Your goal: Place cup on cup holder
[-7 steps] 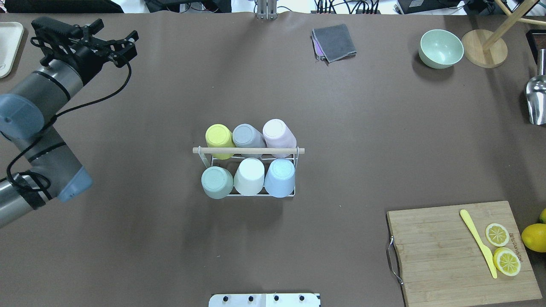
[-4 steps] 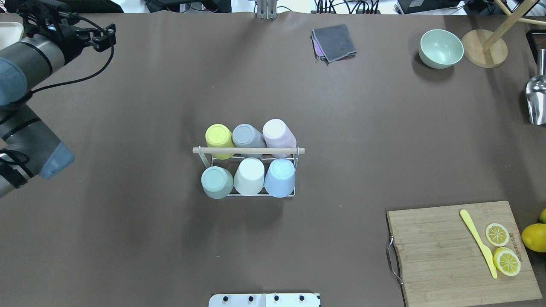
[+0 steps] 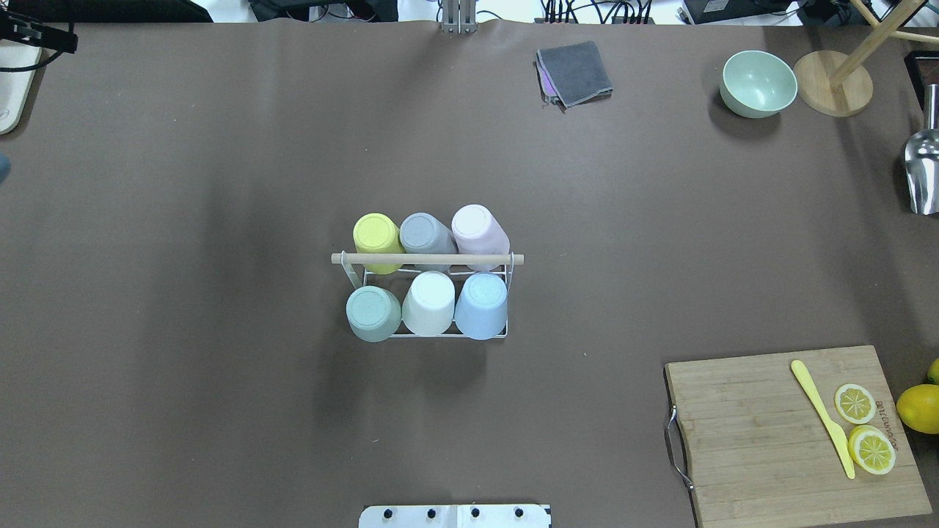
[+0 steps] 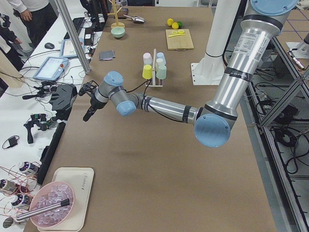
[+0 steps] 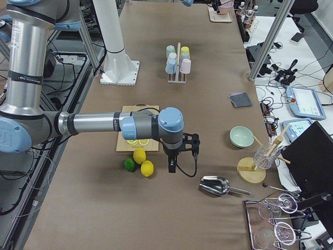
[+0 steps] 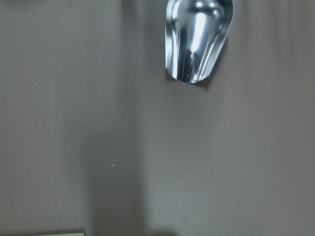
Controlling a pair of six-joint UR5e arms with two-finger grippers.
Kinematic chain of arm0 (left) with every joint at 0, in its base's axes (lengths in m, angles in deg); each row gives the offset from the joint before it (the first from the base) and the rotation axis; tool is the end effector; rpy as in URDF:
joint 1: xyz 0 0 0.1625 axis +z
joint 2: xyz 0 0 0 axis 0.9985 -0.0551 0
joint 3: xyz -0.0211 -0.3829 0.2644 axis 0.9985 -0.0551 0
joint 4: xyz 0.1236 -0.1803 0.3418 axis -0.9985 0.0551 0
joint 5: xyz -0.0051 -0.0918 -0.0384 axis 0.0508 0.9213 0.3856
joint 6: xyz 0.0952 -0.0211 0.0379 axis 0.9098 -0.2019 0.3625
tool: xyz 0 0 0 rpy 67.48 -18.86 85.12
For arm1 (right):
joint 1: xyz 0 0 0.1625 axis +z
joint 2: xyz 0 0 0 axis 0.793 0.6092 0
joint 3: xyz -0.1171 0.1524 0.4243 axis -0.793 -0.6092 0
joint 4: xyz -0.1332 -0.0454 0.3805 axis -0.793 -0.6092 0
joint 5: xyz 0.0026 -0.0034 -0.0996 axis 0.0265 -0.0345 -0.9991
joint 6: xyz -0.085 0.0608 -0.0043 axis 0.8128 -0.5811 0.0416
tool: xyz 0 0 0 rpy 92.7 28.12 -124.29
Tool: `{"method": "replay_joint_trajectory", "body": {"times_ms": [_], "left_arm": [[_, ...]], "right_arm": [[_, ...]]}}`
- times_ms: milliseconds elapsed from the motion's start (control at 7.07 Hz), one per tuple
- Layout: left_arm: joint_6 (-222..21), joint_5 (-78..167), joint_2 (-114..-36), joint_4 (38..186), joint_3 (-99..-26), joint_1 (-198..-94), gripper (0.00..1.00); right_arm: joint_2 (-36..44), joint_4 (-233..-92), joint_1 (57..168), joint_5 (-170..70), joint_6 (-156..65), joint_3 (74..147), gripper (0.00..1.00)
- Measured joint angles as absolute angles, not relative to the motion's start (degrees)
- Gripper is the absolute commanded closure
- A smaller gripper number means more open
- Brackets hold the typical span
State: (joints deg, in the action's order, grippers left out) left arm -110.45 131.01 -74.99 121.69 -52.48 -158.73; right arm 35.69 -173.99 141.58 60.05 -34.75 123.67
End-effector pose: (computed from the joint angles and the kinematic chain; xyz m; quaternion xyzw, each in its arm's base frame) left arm 0.1132 -0.6716 0.5272 0.3111 0.2749 0.0098 0.9097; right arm 0.0556 -0.3989 0.6521 0.0308 -0.3697 0.0196 0.9284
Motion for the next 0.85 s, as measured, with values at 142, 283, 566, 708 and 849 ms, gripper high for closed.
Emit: {"method": "replay_joint_trajectory", "body": {"times_ms": [142, 283, 566, 708, 849], "left_arm": [[-104.55, 135.12, -74.20, 116.31, -52.53, -161.66, 0.02], [-98.94, 139.23, -72.78, 111.40, -52.59, -164.55, 0.02], [-92.04, 145.14, -69.97, 101.83, -52.65, -168.82, 0.03], [-90.74, 147.04, -68.70, 97.49, -52.62, -170.40, 0.03], [-90.37, 147.89, -67.71, 94.53, -52.32, -171.57, 0.03]], "right_arm": [[35.75, -173.89, 141.59, 58.62, -33.64, 123.75, 0.01], [35.94, -173.88, 141.59, 57.75, -32.32, 123.75, 0.01], [36.41, -174.02, 141.59, 57.40, -31.52, 123.65, 0.01], [36.53, -174.12, 141.59, 57.53, -31.45, 123.64, 0.01], [36.56, -174.21, 141.59, 57.74, -31.43, 123.65, 0.01]]}}
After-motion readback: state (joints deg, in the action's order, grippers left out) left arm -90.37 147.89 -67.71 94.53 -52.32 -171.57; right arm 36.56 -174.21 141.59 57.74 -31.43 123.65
